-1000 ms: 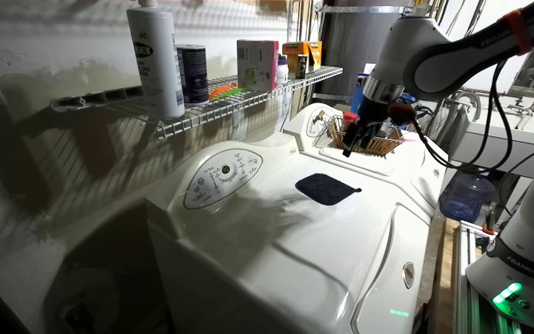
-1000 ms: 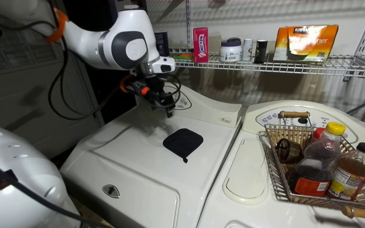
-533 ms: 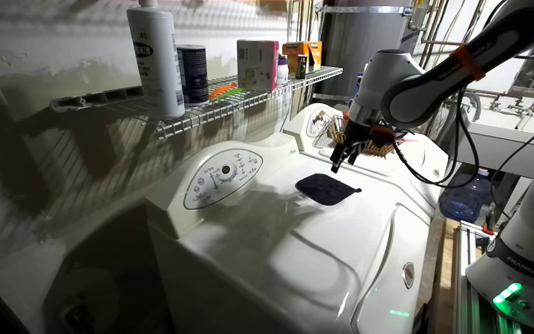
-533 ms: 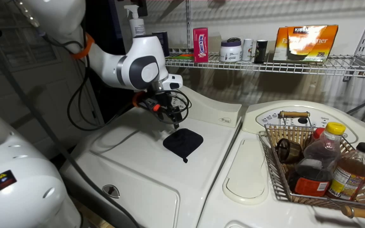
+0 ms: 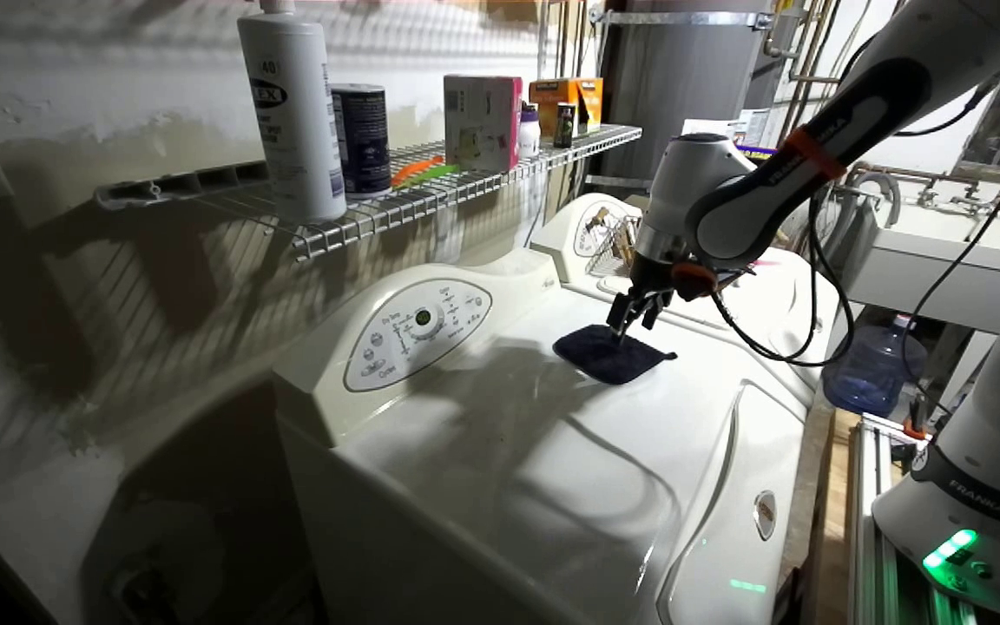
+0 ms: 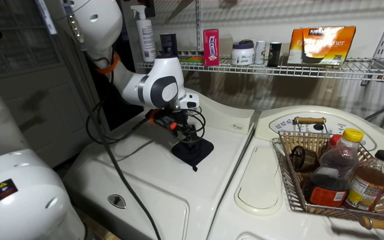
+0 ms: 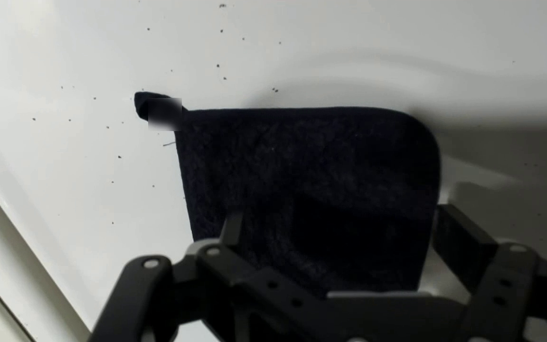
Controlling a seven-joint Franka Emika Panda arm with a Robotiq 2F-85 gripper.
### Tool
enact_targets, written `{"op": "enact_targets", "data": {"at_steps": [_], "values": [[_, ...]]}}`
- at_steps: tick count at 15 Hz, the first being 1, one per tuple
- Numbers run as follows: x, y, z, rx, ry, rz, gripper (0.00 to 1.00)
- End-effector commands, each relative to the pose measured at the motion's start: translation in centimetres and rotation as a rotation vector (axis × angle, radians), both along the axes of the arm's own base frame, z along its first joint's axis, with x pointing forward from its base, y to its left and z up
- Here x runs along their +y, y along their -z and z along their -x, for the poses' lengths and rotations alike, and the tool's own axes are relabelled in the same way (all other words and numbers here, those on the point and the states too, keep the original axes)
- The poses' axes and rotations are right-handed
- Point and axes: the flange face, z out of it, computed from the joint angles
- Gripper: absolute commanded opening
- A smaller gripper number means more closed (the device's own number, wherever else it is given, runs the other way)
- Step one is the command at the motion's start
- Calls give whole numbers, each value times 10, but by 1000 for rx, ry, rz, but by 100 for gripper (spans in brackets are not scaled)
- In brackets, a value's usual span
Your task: Put the black object inside the basket
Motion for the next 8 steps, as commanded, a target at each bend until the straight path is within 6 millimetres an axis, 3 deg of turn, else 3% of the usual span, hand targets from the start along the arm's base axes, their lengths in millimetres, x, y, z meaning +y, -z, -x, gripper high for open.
{"op": "enact_targets", "data": {"at_steps": [1,8], "values": [[0,16,-16,0,18,4,100],[-1,38,-31,-2,6,-3,100]]}}
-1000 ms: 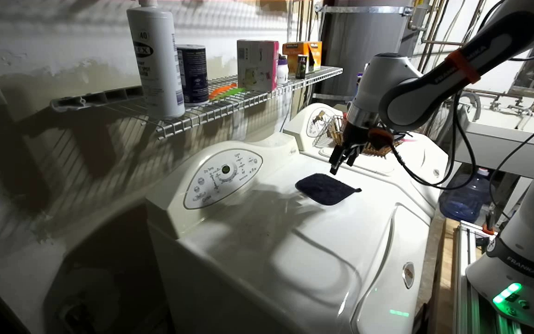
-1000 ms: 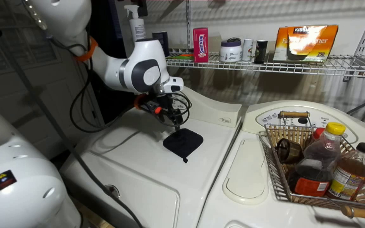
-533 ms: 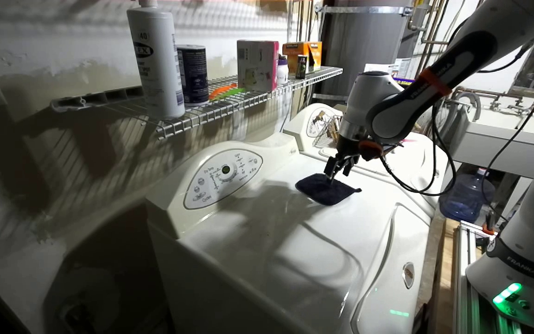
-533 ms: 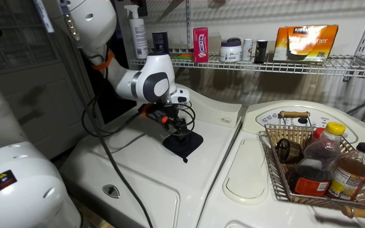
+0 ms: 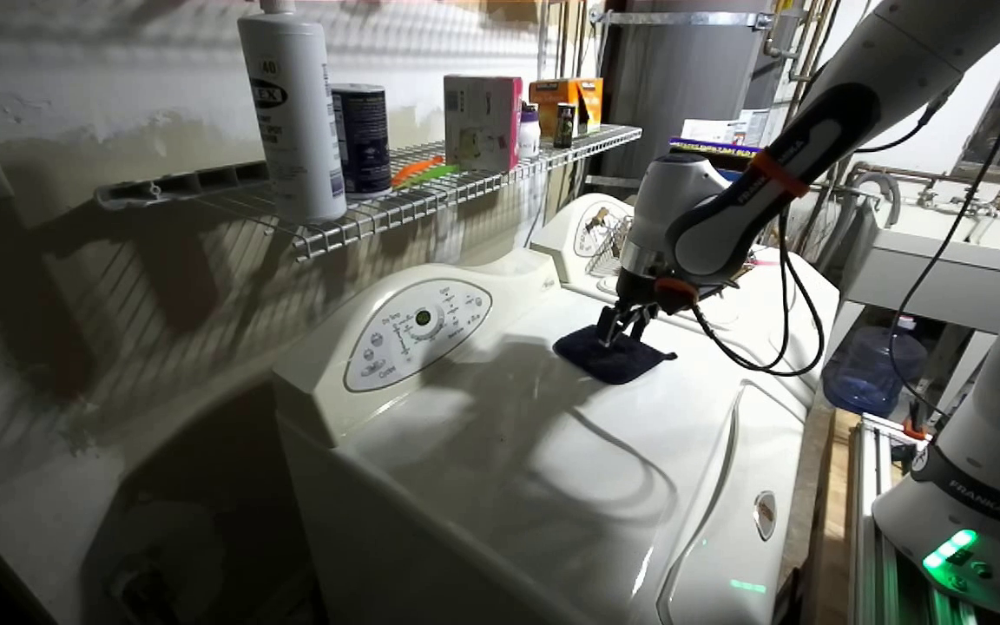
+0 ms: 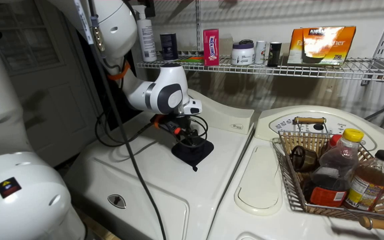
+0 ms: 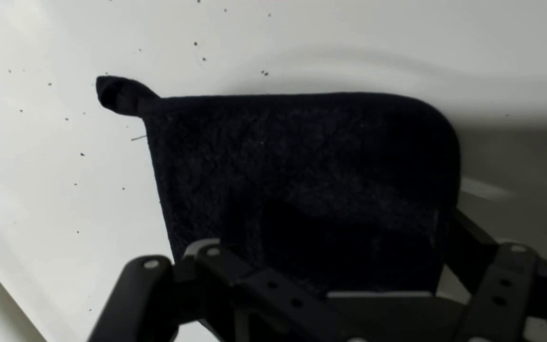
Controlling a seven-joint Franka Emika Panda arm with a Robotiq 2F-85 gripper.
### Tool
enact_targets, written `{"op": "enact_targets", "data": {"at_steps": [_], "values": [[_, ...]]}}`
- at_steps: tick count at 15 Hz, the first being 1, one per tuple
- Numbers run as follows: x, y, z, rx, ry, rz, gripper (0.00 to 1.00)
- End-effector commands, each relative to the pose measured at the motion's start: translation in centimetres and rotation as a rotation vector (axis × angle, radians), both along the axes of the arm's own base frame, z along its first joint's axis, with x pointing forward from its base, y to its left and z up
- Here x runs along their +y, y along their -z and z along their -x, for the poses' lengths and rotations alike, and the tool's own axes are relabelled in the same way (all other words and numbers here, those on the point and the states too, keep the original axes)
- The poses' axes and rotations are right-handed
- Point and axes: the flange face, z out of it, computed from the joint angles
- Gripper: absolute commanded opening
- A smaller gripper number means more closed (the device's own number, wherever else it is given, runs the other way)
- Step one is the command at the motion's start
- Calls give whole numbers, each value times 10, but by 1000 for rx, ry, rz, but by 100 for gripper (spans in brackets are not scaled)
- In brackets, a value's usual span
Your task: Put the black object inside the basket
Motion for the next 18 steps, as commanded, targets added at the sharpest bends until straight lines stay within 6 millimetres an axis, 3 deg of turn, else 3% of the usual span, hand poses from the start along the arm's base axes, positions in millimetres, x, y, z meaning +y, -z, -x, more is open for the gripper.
{"op": "enact_targets", "data": {"at_steps": [1,8,9,11,18], "values": [[-2,12,-13,-10,3,-9,100],[-11,27,-17,6,15,2,100],[-11,29,-17,11,14,3,75],[-10,30,-16,18,11,5,66],[-2,18,-13,35,-11,-6,19]]}}
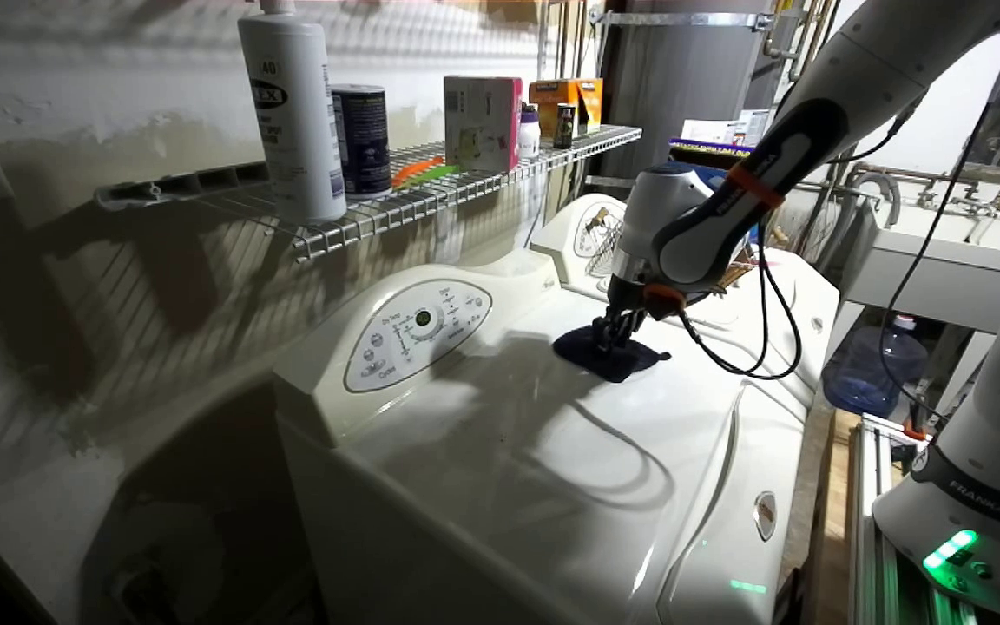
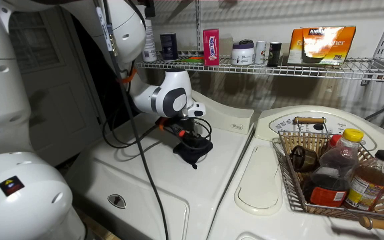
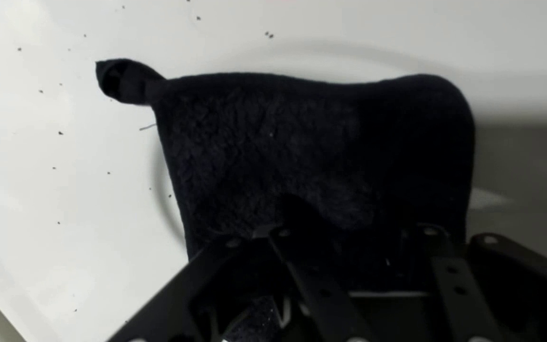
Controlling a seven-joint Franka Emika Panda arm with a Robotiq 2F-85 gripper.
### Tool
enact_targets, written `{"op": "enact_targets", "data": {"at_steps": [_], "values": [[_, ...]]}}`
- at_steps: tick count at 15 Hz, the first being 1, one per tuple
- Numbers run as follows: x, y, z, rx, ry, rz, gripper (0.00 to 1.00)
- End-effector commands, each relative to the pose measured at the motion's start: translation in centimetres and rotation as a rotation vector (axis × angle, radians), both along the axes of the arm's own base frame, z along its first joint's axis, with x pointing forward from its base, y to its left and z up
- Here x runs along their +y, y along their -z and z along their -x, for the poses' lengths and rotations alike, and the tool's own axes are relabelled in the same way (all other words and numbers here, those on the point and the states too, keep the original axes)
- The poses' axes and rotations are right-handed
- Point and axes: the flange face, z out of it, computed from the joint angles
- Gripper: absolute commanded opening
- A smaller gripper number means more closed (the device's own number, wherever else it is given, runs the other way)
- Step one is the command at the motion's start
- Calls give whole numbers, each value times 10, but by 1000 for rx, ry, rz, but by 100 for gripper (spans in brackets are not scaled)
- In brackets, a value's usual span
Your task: Put the black object inside the basket
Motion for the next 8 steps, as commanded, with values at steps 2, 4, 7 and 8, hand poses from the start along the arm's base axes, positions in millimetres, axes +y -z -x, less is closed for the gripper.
{"op": "enact_targets", "data": {"at_steps": [2,4,7,8], "values": [[7,-4,4,52,-16,-8,5],[12,-17,7,75,-6,-4,1],[17,-48,13,84,12,38,3],[19,-65,15,72,19,58,3]]}}
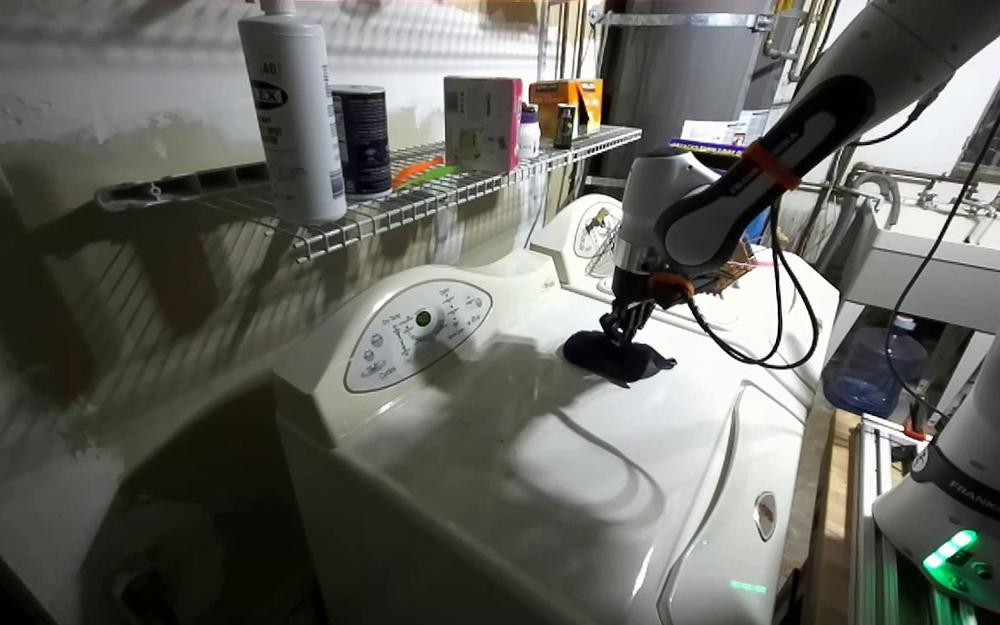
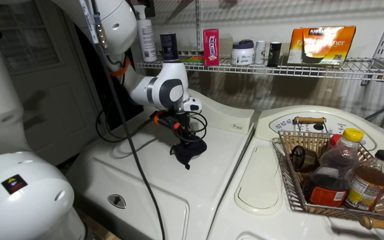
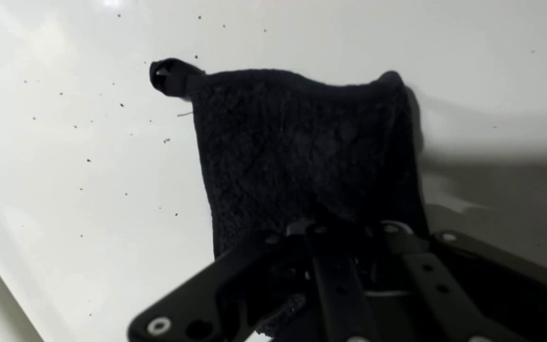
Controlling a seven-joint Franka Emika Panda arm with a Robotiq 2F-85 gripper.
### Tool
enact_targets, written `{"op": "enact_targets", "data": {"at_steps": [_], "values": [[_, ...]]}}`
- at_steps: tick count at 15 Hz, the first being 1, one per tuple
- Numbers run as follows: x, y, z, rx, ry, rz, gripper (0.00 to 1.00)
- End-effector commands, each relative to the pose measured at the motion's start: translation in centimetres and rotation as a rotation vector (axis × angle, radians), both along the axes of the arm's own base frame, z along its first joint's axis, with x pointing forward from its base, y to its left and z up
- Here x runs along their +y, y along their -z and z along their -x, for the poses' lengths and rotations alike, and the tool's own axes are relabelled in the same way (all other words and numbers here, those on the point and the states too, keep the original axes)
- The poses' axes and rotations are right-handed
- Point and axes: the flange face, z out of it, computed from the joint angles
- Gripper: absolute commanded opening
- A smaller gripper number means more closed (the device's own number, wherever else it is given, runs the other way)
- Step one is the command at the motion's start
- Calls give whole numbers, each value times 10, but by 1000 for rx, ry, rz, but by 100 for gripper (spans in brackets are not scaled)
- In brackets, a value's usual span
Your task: Put the black object inside the basket
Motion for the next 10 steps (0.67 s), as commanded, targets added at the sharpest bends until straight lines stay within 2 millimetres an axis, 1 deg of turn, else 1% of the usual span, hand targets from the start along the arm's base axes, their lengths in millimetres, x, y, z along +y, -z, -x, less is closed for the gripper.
{"op": "enact_targets", "data": {"at_steps": [1,5,7,8,9,10], "values": [[9,-58,9,-21,19,55,4],[19,-132,16,-115,18,140,4],[22,-165,20,-156,36,144,4],[20,-178,21,-179,53,133,4],[16,-189,23,-197,71,122,4],[22,-170,17,-175,32,116,15]]}}
